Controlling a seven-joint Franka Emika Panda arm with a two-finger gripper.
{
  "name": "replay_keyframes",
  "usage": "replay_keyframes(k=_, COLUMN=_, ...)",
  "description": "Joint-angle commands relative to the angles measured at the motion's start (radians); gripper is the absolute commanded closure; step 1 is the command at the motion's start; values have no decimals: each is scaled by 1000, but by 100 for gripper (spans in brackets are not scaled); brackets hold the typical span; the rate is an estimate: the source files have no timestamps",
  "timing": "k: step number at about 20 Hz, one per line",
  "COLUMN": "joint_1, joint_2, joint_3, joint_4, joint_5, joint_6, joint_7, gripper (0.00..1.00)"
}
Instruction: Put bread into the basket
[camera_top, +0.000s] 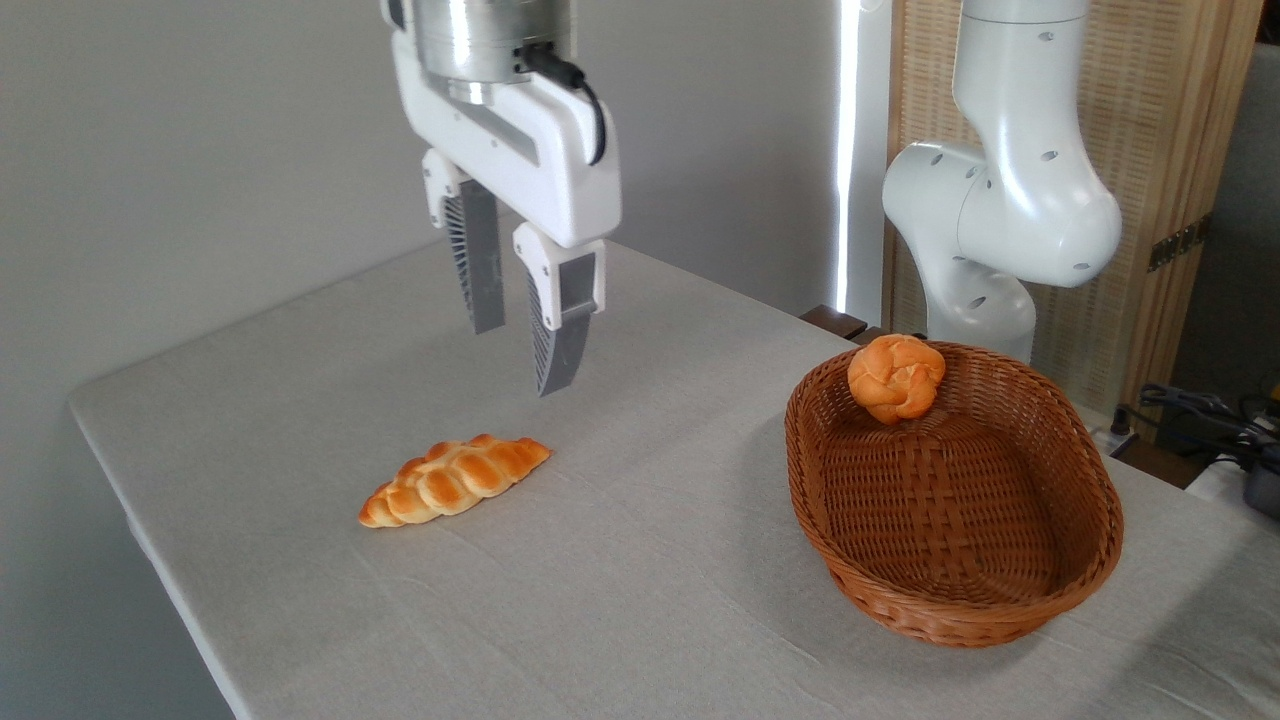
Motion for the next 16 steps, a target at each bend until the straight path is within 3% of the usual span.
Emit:
replay_keyframes(k=1, joint_1=7, joint_2=37, joint_3=-60, joint_4=55, joint_5=24, joint_6=-50, joint_7=-132, gripper=0)
replay_keyframes(k=3, joint_1=9, joint_2=40, joint_3=-89, joint_4=54, joint_5=72, joint_6=-50, joint_7=-143, gripper=0)
replay_keyframes(k=16, joint_1=25, joint_2=31, joint_3=-82, joint_4=46, joint_5=78, joint_6=-48, joint_7=-132, gripper=0)
